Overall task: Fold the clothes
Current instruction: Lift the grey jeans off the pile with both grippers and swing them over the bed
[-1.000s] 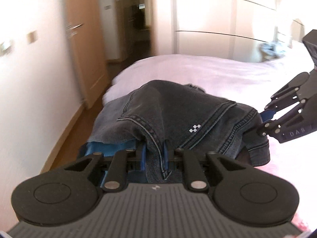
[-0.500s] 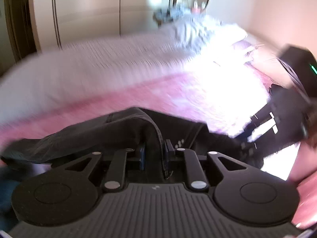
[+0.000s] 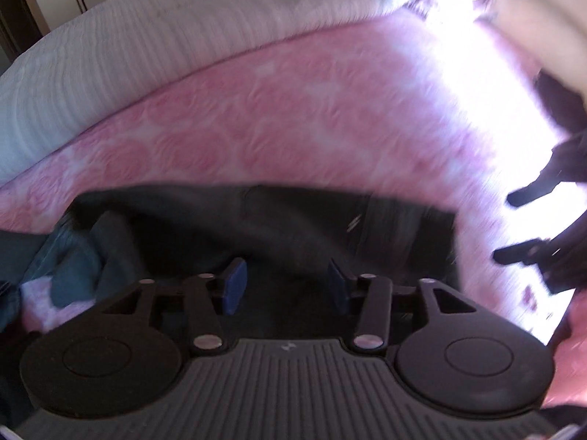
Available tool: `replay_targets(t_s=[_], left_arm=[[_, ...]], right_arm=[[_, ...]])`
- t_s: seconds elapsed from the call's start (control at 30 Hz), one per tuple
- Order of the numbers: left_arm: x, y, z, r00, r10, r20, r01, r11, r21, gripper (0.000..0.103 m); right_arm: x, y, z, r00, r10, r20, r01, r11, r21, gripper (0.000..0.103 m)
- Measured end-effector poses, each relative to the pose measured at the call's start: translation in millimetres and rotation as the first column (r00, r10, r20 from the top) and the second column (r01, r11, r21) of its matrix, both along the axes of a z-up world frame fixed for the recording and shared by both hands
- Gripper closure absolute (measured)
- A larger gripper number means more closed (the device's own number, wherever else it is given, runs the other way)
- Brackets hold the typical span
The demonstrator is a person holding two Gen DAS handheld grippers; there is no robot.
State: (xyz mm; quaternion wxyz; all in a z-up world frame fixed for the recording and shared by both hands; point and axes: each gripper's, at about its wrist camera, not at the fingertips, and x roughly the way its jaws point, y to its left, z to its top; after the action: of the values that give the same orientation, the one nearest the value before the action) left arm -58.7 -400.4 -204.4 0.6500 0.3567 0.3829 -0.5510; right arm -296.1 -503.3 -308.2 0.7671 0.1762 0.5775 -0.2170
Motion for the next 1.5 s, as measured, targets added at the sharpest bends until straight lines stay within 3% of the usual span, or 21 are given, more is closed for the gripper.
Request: replay_targets(t_s=[0.13, 0.2, 0.3, 0.43, 0.57, 0.6, 0.63, 0.67, 0.7, 0.73, 0.8, 1.0, 1.17, 1.27, 1.37, 1.5], left_arm=[[17, 26, -13, 0.993, -0.071, 0.096, 0.070, 0.997, 0.021, 0.042], [20, 37, -22, 0.967, -0.177, 0.182, 0.173, 0.984, 0.037, 0.039], [21, 42, -48, 0.878, -0.355, 0.320, 0.357, 0.932, 0.056, 0.034], [26, 32, -86, 0.721, -0.521, 0.457, 0.550, 0.832, 0.080, 0.032], [32, 8, -111, 0.602, -0.615, 0.509, 0.665, 0.739, 0.107, 0.033], [34, 2, -118, 0.573, -0.637, 0.516, 0.689, 0.715, 0.118, 0.046], [36, -5, -121, 0.565, -0.646, 0.514, 0.692, 0.710, 0.131, 0.062], [38, -12, -123, 0.557, -0.654, 0.511, 0.694, 0.705, 0.144, 0.092], [39, -19, -120, 0.571, -0.648, 0.503, 0.685, 0.714, 0.142, 0.093], [39, -22, -113, 0.585, -0.644, 0.493, 0.688, 0.716, 0.119, 0.094], [29, -27, -97, 0.573, -0.650, 0.500, 0.707, 0.700, 0.100, 0.095], [-35, -59, -26, 0.578, -0.644, 0.501, 0.738, 0.674, 0.016, 0.097], [-100, -134, 25, 0.629, -0.630, 0.456, 0.724, 0.688, -0.049, 0.097], [-133, -195, 33, 0.634, -0.635, 0.441, 0.726, 0.686, -0.055, 0.097], [-141, -263, 9, 0.697, -0.587, 0.412, 0.653, 0.757, -0.028, 0.091], [-133, -328, -29, 0.790, -0.466, 0.397, 0.499, 0.866, 0.024, 0.073]], right_arm=[[15, 7, -12, 0.997, 0.023, 0.075, -0.025, 1.000, 0.019, 0.035], [28, 23, -23, 0.994, 0.078, 0.077, -0.076, 0.997, -0.023, 0.034], [51, 44, -46, 0.986, 0.161, 0.040, -0.157, 0.983, -0.097, 0.032], [80, 62, -97, 0.968, 0.241, -0.066, -0.249, 0.943, -0.218, 0.032], [89, 59, -140, 0.956, 0.243, -0.165, -0.278, 0.929, -0.245, 0.032], [87, 56, -146, 0.958, 0.231, -0.171, -0.268, 0.933, -0.239, 0.041], [85, 52, -152, 0.960, 0.218, -0.177, -0.257, 0.938, -0.234, 0.056], [80, 48, -150, 0.965, 0.202, -0.169, -0.240, 0.940, -0.242, 0.080], [74, 44, -145, 0.970, 0.185, -0.159, -0.221, 0.942, -0.252, 0.089], [69, 39, -141, 0.975, 0.169, -0.148, -0.203, 0.944, -0.261, 0.089], [50, 23, -120, 0.985, 0.118, -0.128, -0.152, 0.943, -0.295, 0.090], [-34, -53, -43, 0.998, 0.014, -0.069, -0.038, 0.934, -0.354, 0.090], [-118, -137, 3, 0.996, 0.023, -0.085, -0.053, 0.928, -0.368, 0.091], [-161, -198, 24, 0.992, 0.037, -0.123, -0.084, 0.911, -0.405, 0.090], [-181, -269, 24, 0.985, 0.056, -0.164, -0.124, 0.889, -0.442, 0.089], [-174, -360, -24, 0.976, 0.101, -0.190, -0.178, 0.878, -0.444, 0.082]])
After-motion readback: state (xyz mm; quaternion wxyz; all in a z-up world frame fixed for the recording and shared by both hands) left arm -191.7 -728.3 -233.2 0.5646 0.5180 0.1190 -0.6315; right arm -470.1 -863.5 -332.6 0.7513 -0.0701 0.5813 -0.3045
